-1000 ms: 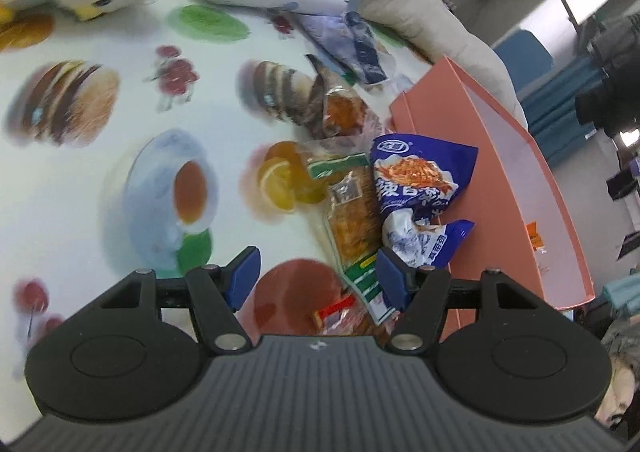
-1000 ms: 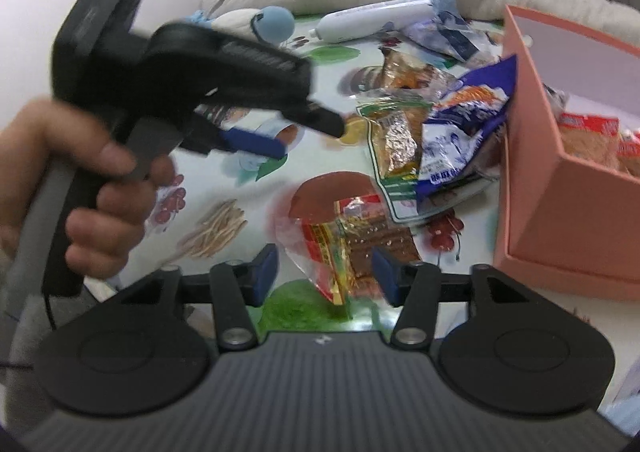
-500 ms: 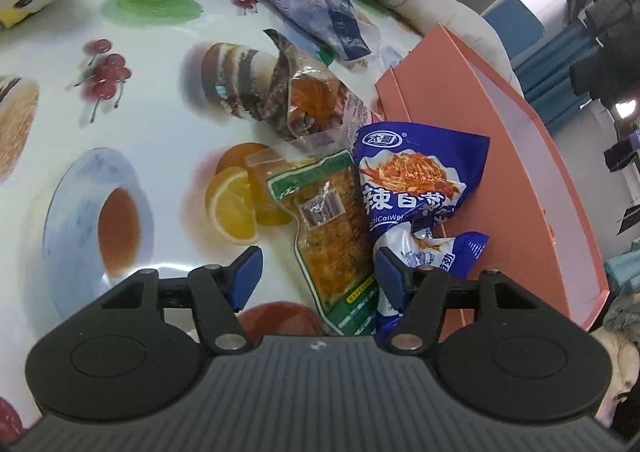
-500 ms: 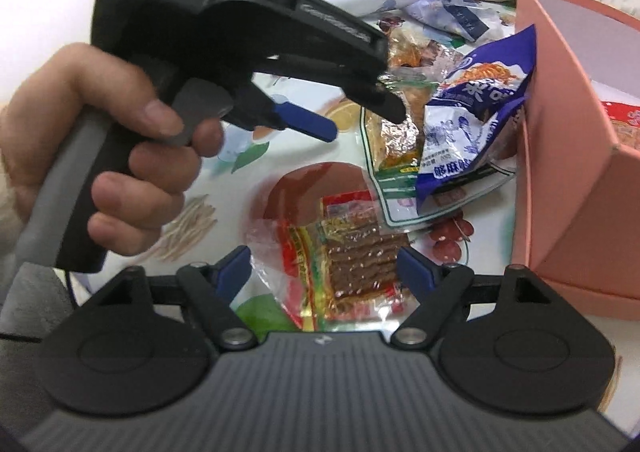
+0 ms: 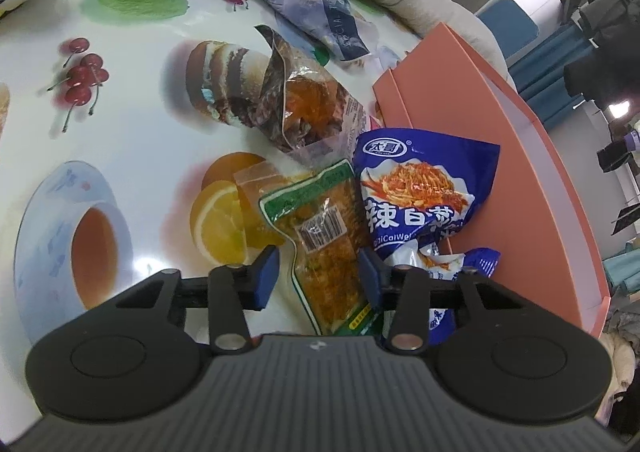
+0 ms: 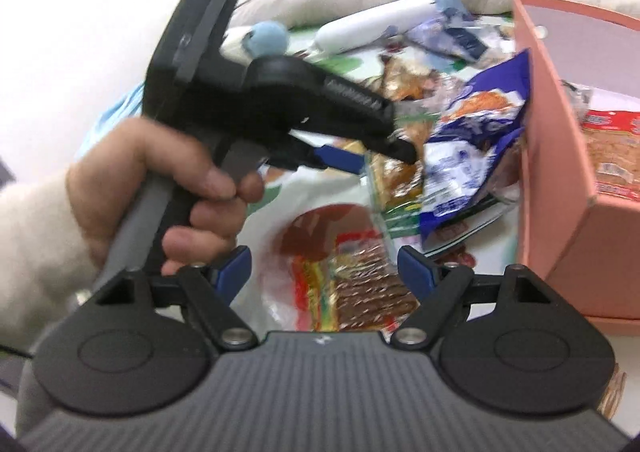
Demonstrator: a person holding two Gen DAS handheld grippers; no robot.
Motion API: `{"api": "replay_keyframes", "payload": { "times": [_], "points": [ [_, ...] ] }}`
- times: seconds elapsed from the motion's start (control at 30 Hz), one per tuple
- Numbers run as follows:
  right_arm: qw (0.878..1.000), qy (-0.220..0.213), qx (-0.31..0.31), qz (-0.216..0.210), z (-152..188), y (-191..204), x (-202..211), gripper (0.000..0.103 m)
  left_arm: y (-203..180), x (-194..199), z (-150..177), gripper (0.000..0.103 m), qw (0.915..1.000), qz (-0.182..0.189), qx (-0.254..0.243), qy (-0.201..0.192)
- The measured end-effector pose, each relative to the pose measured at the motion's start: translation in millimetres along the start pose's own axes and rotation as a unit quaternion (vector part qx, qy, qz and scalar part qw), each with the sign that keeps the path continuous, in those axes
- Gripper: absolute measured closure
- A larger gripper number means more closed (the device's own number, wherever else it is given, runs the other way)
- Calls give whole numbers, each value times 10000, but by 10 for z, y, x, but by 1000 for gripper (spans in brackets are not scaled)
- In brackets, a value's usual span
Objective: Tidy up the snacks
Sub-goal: 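Lower the right tool onto a red strip pack while the left tool grasps a green-labelled pastry pack, then grasp the brown strip pack with the right tool while the left tool holds the green pastry pack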
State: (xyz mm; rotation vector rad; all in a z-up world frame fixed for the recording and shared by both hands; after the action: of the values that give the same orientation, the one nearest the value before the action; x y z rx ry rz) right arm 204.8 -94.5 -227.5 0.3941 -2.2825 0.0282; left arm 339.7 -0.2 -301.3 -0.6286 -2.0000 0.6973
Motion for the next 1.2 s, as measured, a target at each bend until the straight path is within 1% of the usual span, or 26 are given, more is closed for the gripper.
{"api": "replay_keyframes", "payload": {
  "times": [0.07, 0.17, 0.23, 0.27, 0.33, 0.37, 0.47, 0.53, 0.63, 0.8, 0.93, 1.1, 1.2],
  "points": [
    [9998, 58, -84, 145, 15, -53, -33, 22, 3, -16, -4, 61, 10000, 1, -25, 15],
    [9988, 278, 30, 396, 96, -93, -135, 23, 21, -8, -6, 68, 10000, 18, 19, 1],
    [9973, 377, 188, 608, 152, -109, -185, 30, 33, -5, -3, 71, 10000, 36, 48, -19],
    [9970, 411, 243, 615, 173, -103, -196, 30, 35, -2, -2, 73, 10000, 42, 57, -33],
    [9970, 472, 266, 547, 200, -81, -212, 34, 26, 7, 1, 80, 10000, 52, 39, -52],
    [9968, 506, 299, 542, 220, -68, -220, 35, 19, 12, 1, 81, 10000, 52, 14, -61],
    [9948, 495, 500, 731, 270, -56, -215, 47, 6, 40, 6, 86, 10000, 56, -4, -41],
    [9943, 515, 552, 754, 251, -61, -205, 50, 9, 96, -6, 90, 10000, 14, -13, -85],
    [9951, 561, 439, 689, 236, -89, -184, 50, 9, 236, -14, 93, 9997, -29, 33, -227],
    [9953, 521, 434, 688, 303, -61, -66, 50, 36, 560, 94, 93, 9990, -181, 116, -381],
    [9952, 472, 428, 746, 296, -62, -16, 50, 56, 836, 275, 93, 9982, -316, 199, -462],
    [9947, 425, 448, 826, 335, -85, 121, 50, 100, 1158, 558, 93, 9950, -660, 342, -661],
    [9938, 384, 454, 940, 369, -133, 174, 50, 104, 1325, 752, 93, 9929, -739, 512, -783]
  ]
}}
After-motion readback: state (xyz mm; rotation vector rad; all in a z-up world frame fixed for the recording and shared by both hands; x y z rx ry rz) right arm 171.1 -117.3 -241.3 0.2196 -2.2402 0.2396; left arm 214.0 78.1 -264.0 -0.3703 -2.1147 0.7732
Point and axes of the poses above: each gripper's, at about its wrist camera, not at the fingertips, and x roughly against the way its jaws point, y to its left, z to its underside, the point moved 9 cm from there along -x, roughly the way its jaws point, and after that the axes turned 14 degrees about z, right-handed, at the moved point
